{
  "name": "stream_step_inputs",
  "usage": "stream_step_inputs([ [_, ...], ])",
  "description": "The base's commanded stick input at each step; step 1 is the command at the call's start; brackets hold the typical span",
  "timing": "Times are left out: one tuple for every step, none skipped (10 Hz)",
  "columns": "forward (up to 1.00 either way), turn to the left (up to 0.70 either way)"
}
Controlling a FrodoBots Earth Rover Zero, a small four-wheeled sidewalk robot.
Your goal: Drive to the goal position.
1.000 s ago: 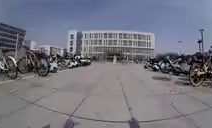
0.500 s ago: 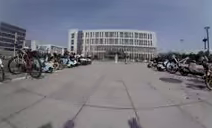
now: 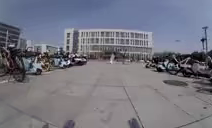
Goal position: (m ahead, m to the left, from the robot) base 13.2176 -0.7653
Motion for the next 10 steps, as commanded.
stream_step_inputs([
  [1.0,-0.09],
  [1.0,-0.23],
  [1.0,-0.04],
  [1.0,0.0],
  [1.0,0.0],
  [1.0,0.0],
  [1.0,0.0],
  [1.0,0.0],
  [1.0,0.27],
  [1.0,0.27],
])
